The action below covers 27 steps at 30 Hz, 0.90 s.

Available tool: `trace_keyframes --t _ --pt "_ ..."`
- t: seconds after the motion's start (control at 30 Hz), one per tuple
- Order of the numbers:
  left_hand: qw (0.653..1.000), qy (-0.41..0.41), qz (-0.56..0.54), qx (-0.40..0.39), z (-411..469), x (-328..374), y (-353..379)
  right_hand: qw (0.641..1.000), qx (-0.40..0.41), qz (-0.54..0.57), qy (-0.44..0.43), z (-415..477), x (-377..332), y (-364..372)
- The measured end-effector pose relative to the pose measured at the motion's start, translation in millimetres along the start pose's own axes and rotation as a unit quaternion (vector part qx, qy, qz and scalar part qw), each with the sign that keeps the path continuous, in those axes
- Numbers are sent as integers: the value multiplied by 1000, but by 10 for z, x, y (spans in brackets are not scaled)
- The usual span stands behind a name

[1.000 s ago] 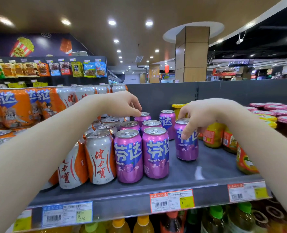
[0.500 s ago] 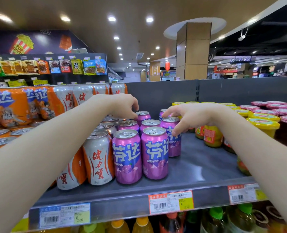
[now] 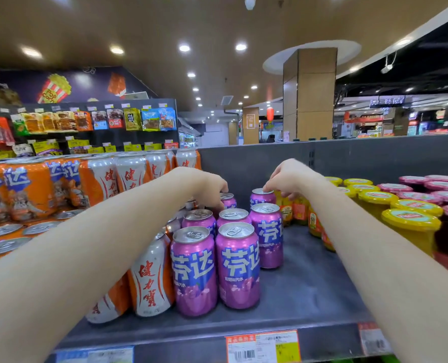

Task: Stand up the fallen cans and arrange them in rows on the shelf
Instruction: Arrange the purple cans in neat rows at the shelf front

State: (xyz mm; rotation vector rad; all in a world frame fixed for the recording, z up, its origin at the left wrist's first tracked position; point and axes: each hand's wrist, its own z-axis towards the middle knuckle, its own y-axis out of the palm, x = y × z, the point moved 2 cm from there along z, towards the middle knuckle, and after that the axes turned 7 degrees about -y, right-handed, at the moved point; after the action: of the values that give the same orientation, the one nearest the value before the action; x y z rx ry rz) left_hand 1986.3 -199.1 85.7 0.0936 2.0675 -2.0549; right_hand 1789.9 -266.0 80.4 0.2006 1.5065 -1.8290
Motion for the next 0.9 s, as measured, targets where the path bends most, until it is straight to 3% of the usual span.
trace_keyframes --t 0.13,0.23,0.4,0.73,0.9 --pt "1000 8 14 -9 24 88 -50 995 -48 -90 19 180 35 176" --pt "1000 9 14 -2 48 75 -58 993 -93 -44 53 231 163 283" --pt "1000 2 -15 -6 61 35 -56 995 -76 50 49 264 281 379" --pt "995 34 -89 16 -1 -22 -45 994 53 84 -34 34 223 306" --pt "983 39 -156 93 -93 -165 -189 965 138 194 -111 -174 -86 -119"
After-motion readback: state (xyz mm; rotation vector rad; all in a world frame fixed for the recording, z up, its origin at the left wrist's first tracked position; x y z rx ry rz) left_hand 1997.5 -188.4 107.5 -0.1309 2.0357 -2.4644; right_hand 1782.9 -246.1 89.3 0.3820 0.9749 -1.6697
